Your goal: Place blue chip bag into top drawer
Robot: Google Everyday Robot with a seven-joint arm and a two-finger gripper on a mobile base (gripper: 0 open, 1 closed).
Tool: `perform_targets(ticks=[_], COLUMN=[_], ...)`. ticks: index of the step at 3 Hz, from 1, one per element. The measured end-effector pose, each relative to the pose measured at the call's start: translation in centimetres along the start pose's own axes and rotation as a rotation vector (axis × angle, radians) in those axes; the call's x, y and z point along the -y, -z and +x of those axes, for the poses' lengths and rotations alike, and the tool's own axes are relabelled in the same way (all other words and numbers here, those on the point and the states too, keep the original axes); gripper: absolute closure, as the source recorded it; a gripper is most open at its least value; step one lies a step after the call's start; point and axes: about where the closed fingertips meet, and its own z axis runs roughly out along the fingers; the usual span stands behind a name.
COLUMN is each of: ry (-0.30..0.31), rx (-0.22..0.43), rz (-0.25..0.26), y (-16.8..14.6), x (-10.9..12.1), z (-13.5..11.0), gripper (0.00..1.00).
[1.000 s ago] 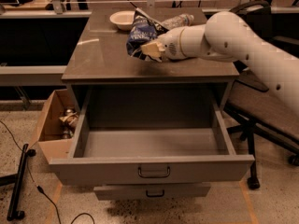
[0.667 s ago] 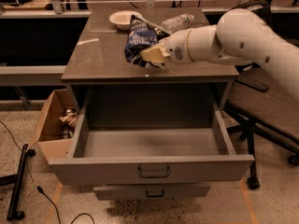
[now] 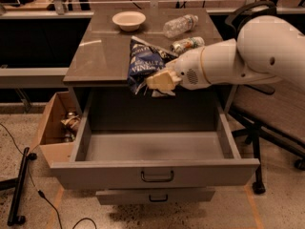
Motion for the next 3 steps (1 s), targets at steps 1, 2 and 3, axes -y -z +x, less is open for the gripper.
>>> perform_targets(ticks=[1, 2, 3], ry=[-0.05, -0.104, -0.124], rx=[-0.093, -0.208, -0.266], rz=[-0.004, 0.061, 0.157], y=[-0.6, -2.5, -5.0], x=[-2.3, -2.5, -0.3], z=[4.3, 9.3, 12.2], gripper=[1.0, 0.85, 0.64])
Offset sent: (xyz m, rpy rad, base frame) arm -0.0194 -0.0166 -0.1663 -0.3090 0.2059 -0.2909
